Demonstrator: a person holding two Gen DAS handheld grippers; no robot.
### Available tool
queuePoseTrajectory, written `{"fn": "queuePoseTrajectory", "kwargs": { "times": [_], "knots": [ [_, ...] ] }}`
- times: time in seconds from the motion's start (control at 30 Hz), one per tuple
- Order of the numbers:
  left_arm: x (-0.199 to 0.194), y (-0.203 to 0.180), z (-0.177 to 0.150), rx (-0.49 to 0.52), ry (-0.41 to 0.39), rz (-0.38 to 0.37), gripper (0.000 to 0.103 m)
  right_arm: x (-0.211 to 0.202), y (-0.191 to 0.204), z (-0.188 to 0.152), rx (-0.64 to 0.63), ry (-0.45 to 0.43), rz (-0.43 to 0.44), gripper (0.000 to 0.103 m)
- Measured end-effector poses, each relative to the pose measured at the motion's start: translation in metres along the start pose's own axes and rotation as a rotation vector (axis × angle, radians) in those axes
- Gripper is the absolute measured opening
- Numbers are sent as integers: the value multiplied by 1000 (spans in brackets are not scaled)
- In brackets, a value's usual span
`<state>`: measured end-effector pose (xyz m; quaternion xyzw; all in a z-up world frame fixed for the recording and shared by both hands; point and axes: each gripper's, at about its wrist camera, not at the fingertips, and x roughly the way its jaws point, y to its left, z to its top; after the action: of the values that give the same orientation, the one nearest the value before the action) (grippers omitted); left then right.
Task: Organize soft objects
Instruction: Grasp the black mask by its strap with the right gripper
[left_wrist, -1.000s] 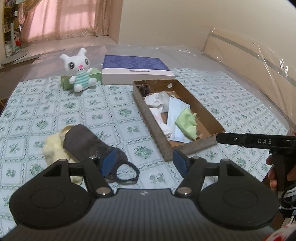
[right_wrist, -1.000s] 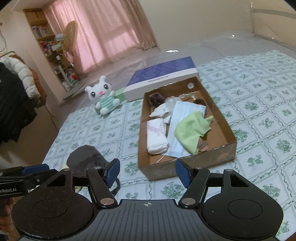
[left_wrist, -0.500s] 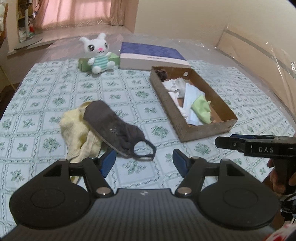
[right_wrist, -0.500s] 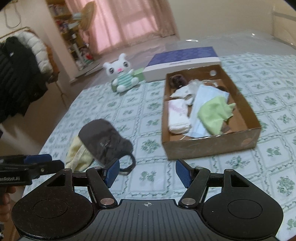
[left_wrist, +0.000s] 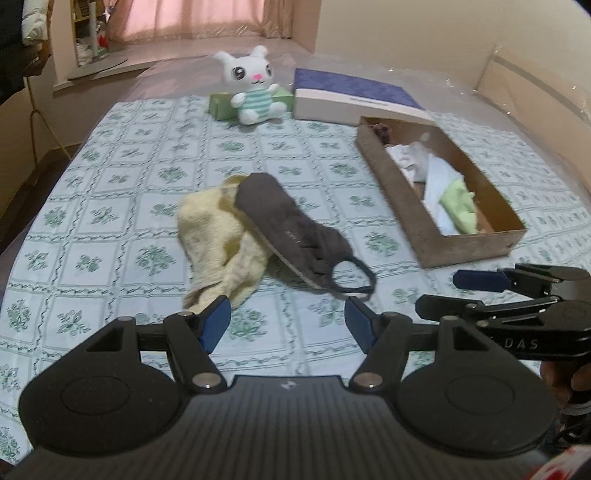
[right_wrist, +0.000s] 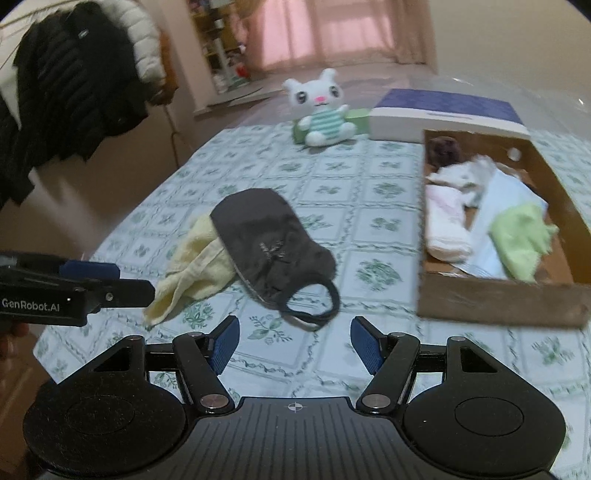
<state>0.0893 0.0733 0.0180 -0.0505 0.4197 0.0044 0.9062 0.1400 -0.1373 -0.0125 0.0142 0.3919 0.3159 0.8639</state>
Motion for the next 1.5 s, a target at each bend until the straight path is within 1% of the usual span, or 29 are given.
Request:
{"fn": "queuePoseTrajectory", "kwargs": {
  "times": [0.23, 0.57, 0.67, 0.73, 0.87, 0.97, 1.03, 1.07, 1.13, 1.2, 1.27, 1.4, 1.5],
  "knots": [
    [17, 13, 1, -5, 22, 44, 66, 33, 11, 10, -62, -5, 6, 67],
    [46, 26, 3, -12, 48, 92, 66, 79, 23, 17, -154, 25, -5, 66],
    [51, 30, 4, -8, 43, 113, 66, 95, 27, 17, -189, 31, -8, 64],
    [54, 34, 4, -6, 38, 133, 66, 105, 29, 17, -209, 35, -6, 59],
    [58, 42, 4, -10, 35, 149, 66, 127, 34, 17, -247, 50, -4, 55],
    [60, 45, 4, -11, 33, 149, 66, 140, 37, 16, -272, 47, -16, 46],
    [63, 46, 5, -6, 30, 148, 66, 147, 37, 16, -281, 49, -20, 33],
    [63, 45, 5, -3, 27, 146, 66, 149, 36, 17, -275, 47, -16, 29],
    [66, 44, 6, 6, 21, 141, 66, 149, 32, 19, -245, 33, -5, 7],
    [68, 43, 8, 19, 10, 137, 66, 145, 23, 23, -180, 16, 8, 6],
    [72, 42, 10, 33, 2, 133, 66, 139, 13, 29, -113, -18, -2, 6],
    [84, 38, 16, 58, -11, 129, 68, 126, -6, 39, -23, -76, -71, 5],
    [99, 35, 20, 73, -19, 125, 68, 121, -17, 45, 9, -84, -114, 5]
  ]
}}
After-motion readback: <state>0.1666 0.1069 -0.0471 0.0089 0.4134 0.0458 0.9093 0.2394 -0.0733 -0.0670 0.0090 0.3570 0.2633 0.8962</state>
